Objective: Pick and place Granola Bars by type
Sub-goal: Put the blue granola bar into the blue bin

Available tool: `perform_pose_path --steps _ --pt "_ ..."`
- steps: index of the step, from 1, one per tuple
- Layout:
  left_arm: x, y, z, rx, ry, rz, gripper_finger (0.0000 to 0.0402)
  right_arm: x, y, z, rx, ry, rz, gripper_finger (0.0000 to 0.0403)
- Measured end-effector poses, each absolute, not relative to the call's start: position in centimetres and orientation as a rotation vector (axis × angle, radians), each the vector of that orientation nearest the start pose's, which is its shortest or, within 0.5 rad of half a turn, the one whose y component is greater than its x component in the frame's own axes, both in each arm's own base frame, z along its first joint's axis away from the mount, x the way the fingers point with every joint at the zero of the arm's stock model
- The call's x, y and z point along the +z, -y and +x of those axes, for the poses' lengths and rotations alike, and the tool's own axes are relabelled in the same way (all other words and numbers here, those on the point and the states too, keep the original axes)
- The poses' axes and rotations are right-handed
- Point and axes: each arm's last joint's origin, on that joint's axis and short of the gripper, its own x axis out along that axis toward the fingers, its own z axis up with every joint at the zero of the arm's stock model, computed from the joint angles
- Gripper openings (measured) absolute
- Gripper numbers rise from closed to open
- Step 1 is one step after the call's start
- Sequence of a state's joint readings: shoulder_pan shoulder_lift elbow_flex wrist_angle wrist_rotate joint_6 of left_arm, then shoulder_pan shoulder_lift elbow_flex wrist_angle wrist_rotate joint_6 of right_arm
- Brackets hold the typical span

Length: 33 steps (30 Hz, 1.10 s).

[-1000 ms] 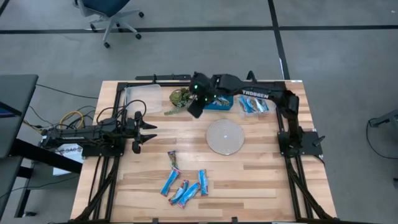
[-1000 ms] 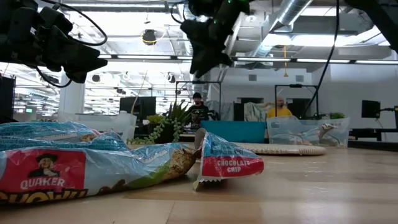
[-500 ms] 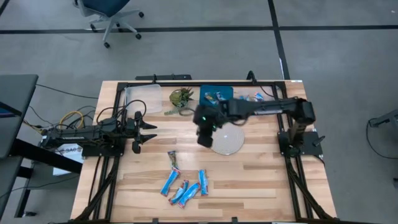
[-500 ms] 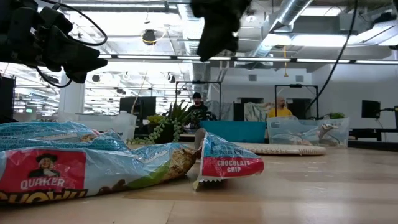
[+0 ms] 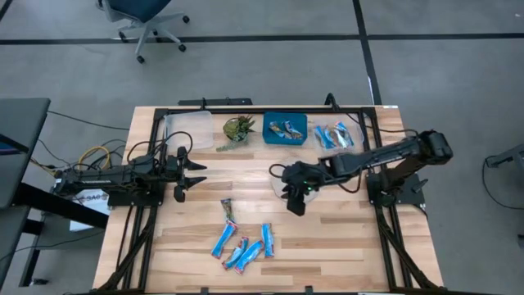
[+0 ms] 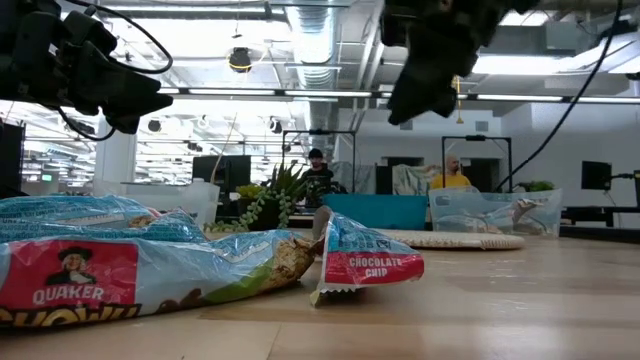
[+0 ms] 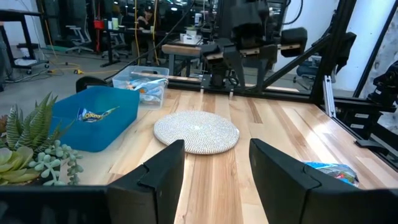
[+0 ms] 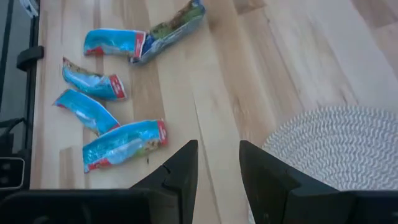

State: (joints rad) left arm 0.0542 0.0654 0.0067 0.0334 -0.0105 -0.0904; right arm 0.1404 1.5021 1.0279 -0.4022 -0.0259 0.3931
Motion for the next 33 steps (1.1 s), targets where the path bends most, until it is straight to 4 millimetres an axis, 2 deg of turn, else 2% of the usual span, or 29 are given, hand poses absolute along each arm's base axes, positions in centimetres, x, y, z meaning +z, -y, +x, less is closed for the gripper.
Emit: perform_pose_path --steps 10,19,24,26,33 --pt "16.4 -0.6 10.1 0.066 -0.023 -0.091 0.0174 19.8 -4.5 28.0 0.032 -0.814 0.349 0.0109" --pt "16.4 -0.6 10.1 0.066 -0.023 -0.091 0.0174 20.1 -4.6 28.3 0.084 -0.713 0.377 0.0109" --pt "16.4 -0.6 10.1 0.079 -0.02 -0.093 0.0174 20.2 -4.5 28.5 0.056 -0.7 0.459 0.0109" --pt "16.4 -0.6 10.1 0.079 -0.018 -0.147 0.0174 20.2 -4.5 28.5 0.048 -0.698 0.481 0.0109" --pt "16.4 -0.6 10.1 0.093 0.004 -0.545 0.0174 20.2 -4.5 28.5 0.014 -0.701 0.562 0.0109"
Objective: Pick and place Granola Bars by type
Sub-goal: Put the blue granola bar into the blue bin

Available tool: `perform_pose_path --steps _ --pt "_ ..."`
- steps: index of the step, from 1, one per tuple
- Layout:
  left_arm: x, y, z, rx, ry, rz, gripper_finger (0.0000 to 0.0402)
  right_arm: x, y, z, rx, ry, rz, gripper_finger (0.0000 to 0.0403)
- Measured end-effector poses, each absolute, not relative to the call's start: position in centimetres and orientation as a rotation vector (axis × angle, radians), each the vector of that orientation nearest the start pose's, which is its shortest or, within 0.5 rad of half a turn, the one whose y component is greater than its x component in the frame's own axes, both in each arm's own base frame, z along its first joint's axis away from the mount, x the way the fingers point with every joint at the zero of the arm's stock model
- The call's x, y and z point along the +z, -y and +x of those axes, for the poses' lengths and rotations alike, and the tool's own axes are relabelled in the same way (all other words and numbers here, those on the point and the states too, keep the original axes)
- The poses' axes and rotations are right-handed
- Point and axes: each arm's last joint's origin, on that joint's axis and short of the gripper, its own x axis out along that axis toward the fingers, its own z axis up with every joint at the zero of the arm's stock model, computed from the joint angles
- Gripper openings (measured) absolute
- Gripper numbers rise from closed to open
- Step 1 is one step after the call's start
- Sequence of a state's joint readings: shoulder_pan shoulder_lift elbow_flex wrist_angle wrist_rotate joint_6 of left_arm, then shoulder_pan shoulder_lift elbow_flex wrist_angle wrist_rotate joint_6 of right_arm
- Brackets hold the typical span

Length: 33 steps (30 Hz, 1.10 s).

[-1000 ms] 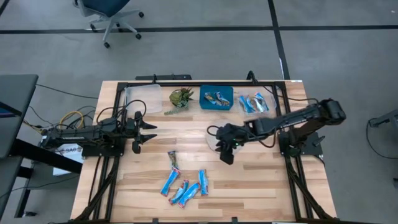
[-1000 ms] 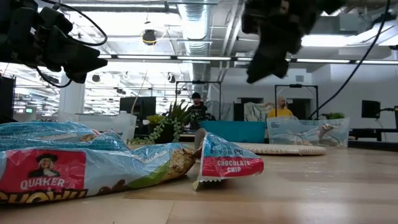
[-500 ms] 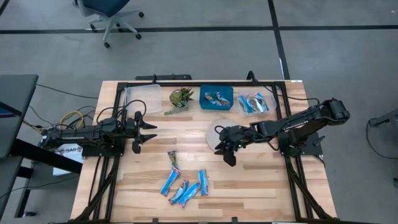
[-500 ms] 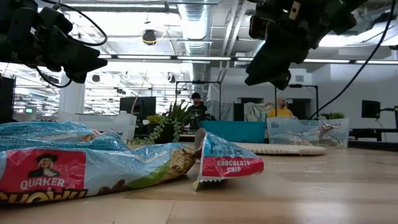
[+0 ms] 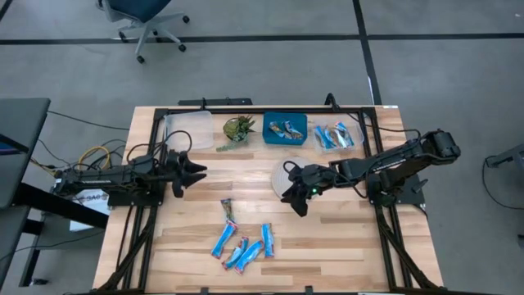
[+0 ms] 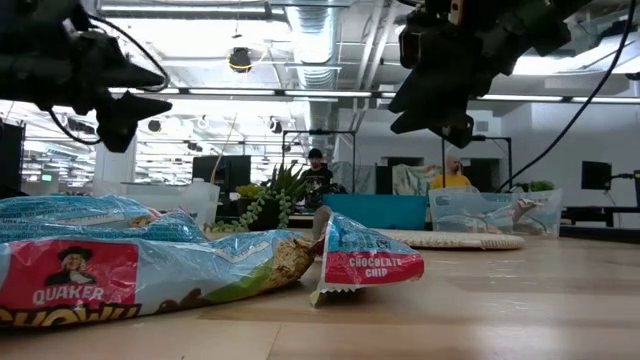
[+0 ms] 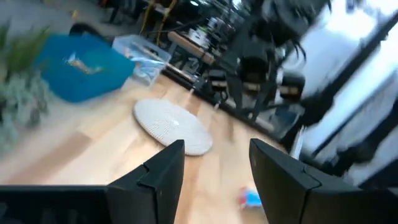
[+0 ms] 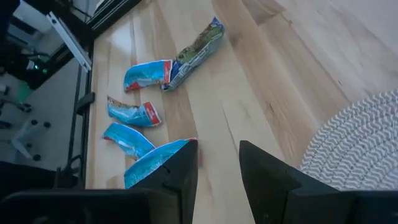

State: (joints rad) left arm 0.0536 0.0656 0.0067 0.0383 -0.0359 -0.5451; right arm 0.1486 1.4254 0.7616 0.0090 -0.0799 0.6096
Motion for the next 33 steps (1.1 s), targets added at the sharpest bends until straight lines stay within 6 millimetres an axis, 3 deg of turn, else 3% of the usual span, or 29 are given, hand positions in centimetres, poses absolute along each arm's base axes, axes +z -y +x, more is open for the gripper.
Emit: perform_pose_path --steps 4,10,15,19,26,33 --pt "16.5 -0.8 10.1 0.14 0.052 -0.867 0.0174 20.2 -4.5 28.5 0.006 -0.702 0.581 0.0109" --pt "16.6 -0.5 10.1 0.048 0.016 -1.08 0.0174 20.2 -4.5 28.5 -0.001 -0.701 0.587 0.0109" --pt "17.9 -0.3 10.3 0.05 -0.097 -1.134 0.0174 20.2 -4.1 28.6 -0.017 -0.696 0.593 0.0109" --pt "19.7 -0.4 10.9 0.212 -0.22 -1.131 0.0174 20.2 -3.7 28.6 -0.031 -0.692 0.596 0.0109" --pt "21.2 -0.6 14.3 0.497 -0.49 -1.198 0.0174 20.2 -3.5 28.6 -0.034 -0.69 0.588 0.0109" --pt "20.4 0.2 18.8 0.492 -0.761 -1.22 0.0174 20.2 -3.5 28.6 -0.03 -0.69 0.579 0.0109"
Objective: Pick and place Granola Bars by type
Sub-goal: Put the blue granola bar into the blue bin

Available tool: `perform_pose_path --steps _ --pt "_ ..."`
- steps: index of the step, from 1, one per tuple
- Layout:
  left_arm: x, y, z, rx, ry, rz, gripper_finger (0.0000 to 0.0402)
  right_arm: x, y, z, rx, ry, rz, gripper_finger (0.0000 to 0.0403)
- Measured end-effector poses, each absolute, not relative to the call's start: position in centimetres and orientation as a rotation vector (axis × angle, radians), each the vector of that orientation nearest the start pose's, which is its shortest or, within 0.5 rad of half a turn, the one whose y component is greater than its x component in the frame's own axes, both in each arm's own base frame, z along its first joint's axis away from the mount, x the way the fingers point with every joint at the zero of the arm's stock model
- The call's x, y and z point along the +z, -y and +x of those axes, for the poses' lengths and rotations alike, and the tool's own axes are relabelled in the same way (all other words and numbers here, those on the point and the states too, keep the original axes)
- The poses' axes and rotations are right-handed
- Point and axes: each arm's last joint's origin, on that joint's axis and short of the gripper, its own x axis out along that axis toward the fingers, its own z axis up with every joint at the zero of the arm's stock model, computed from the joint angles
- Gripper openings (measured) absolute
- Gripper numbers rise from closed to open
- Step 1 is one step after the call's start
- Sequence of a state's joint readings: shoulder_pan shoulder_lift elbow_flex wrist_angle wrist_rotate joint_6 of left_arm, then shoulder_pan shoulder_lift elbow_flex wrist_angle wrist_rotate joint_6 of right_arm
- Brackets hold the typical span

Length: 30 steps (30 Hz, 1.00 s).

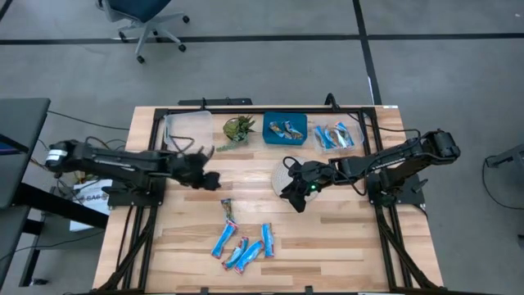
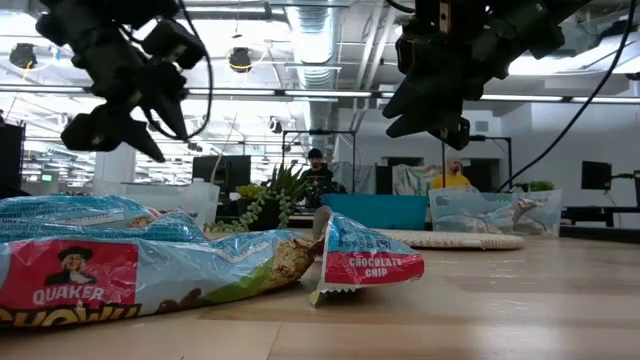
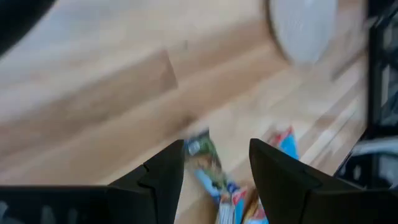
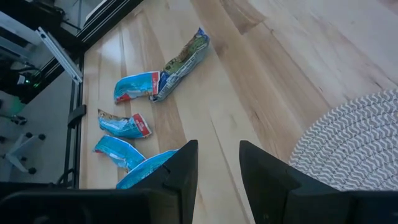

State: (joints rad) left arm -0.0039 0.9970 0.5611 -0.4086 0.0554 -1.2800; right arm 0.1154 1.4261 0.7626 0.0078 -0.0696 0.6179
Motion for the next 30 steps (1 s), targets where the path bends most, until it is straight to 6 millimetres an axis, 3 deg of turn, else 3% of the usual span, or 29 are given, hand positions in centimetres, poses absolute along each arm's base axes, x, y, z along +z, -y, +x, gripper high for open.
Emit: perform_pose_path --steps 7,15,30 --pt "19.7 3.3 21.3 0.474 -0.893 -1.235 0.0174 20.2 -3.5 28.6 -0.029 -0.691 0.578 0.0109" --pt "18.1 6.4 21.6 0.605 -0.906 -1.294 0.0174 20.2 -3.6 28.6 -0.017 -0.692 0.555 0.0109" --pt "14.1 8.3 24.3 0.659 -0.867 -1.334 0.0174 20.2 -3.6 28.6 0.0 -0.693 0.532 0.0109"
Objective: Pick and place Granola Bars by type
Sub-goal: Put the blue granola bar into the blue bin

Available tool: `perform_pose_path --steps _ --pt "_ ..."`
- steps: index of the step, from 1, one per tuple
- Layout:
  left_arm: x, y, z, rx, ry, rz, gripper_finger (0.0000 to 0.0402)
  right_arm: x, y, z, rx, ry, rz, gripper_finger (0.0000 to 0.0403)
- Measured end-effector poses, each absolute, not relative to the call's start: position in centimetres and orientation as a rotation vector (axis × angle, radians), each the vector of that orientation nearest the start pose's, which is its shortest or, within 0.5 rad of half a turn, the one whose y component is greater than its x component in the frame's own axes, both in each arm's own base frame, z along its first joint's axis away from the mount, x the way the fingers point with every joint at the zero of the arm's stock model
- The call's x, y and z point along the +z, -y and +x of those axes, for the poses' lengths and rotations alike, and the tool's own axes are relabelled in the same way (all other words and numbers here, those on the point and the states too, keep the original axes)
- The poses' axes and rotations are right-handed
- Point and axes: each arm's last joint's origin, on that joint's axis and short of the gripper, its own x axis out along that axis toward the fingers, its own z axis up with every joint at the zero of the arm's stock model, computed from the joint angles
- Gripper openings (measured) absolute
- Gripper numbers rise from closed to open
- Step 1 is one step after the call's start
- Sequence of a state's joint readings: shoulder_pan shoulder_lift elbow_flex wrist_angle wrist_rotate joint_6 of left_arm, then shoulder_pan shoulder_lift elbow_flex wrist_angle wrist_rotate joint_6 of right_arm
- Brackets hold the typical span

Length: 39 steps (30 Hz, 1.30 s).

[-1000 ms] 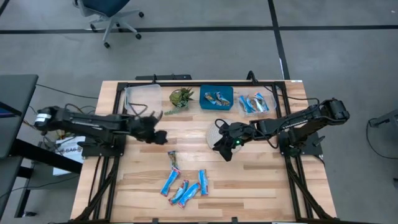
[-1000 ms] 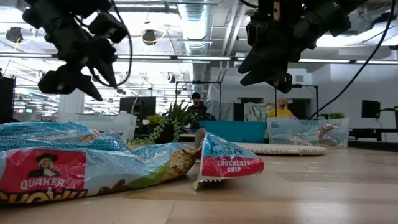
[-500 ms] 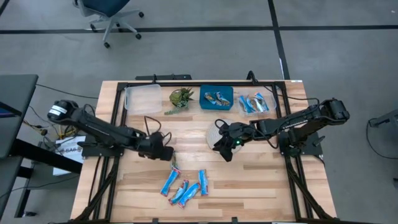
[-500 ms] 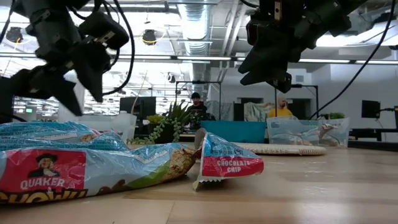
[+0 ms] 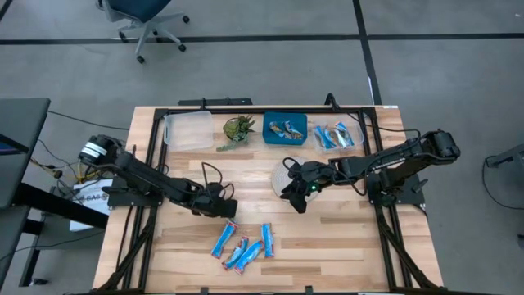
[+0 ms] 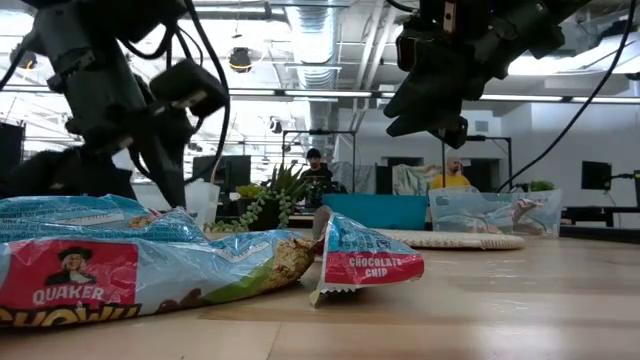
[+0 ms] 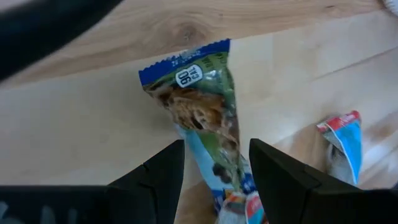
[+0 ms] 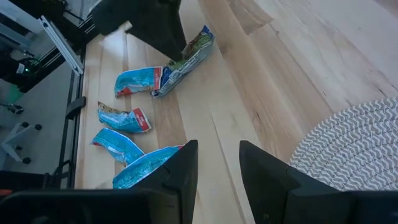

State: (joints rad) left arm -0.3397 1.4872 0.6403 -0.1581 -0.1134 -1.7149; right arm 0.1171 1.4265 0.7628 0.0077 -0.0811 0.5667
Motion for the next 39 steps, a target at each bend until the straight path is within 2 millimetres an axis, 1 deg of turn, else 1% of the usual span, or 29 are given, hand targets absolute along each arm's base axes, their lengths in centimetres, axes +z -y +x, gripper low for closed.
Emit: perform_pose_path --steps 4,10,13,20,22,25,29,34,39 --pt "13.2 8.3 24.5 0.696 -0.892 -1.336 0.0174 20.2 -3.6 28.6 0.0 -0.693 0.532 0.0109" --pt "12.7 8.4 24.7 0.708 -0.918 -1.348 0.0168 20.2 -3.6 28.6 0.001 -0.693 0.531 0.0109" --pt "13.0 8.4 24.6 0.705 -0.907 -1.349 0.0144 20.2 -3.6 28.6 0.001 -0.693 0.531 0.0109" --pt "13.1 8.4 24.7 0.687 -0.876 -1.357 0.0055 20.2 -3.6 28.6 0.002 -0.693 0.532 0.0109" --pt "13.3 8.4 24.9 0.675 -0.842 -1.362 0.0036 20.2 -3.6 28.6 0.006 -0.694 0.533 0.0109" --pt "13.5 8.3 25.2 0.671 -0.788 -1.363 0.0022 20.2 -3.6 28.6 0.022 -0.699 0.541 0.0109" --pt "13.9 7.9 25.9 0.622 -0.711 -1.368 0.0028 20.4 -3.6 28.7 0.028 -0.683 0.545 0.0109" --pt "15.3 7.2 27.5 0.479 -0.545 -1.34 0.0038 20.9 -3.6 29.1 0.037 -0.619 0.586 0.0109" --pt "16.8 6.5 28.7 0.354 -0.387 -1.243 0.0027 21.2 -2.9 29.4 0.01 -0.586 0.706 0.0109"
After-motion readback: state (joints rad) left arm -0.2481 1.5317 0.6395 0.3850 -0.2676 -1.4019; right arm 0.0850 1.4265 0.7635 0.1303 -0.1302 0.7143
